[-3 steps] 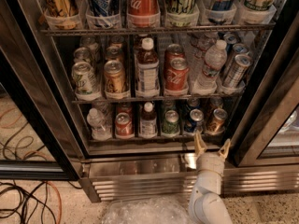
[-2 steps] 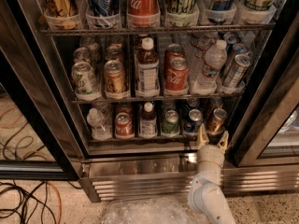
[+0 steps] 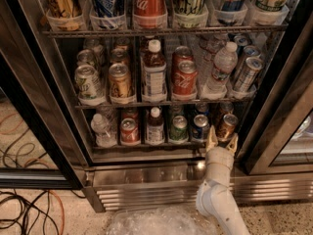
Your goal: Pick orange can from bottom shelf of fridge
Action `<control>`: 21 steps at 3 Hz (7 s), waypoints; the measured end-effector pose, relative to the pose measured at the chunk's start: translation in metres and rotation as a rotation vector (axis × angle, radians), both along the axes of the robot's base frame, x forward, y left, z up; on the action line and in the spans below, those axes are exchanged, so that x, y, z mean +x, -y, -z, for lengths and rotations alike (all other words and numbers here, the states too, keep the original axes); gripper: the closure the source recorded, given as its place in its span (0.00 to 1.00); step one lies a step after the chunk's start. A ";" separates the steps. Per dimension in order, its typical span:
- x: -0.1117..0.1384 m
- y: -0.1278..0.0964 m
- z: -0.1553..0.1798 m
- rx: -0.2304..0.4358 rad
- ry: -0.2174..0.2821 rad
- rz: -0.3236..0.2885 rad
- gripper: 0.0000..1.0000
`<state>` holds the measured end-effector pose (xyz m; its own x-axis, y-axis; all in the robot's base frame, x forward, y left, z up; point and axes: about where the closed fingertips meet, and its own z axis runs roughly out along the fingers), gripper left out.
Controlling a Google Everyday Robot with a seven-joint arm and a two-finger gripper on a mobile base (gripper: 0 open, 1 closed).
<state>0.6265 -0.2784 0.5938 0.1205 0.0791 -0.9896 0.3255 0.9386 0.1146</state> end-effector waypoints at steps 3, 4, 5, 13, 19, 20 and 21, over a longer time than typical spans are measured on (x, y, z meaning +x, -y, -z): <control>0.034 0.012 -0.002 0.026 -0.013 0.036 0.33; 0.037 0.013 -0.001 0.030 -0.016 0.044 0.52; 0.037 0.013 -0.001 0.030 -0.016 0.044 0.75; -0.004 0.022 -0.069 -0.029 0.102 0.000 1.00; -0.118 -0.080 -0.072 -0.092 0.049 -0.561 1.00; -0.118 -0.080 -0.072 -0.092 0.049 -0.561 1.00; -0.119 -0.085 -0.075 -0.093 0.055 -0.585 1.00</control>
Offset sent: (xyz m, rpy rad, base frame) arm 0.0386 -0.0118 0.0016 0.0281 0.0176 -0.0353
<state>0.5076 -0.1933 0.6684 0.1346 0.0611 -0.9890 -0.2530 0.9671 0.0254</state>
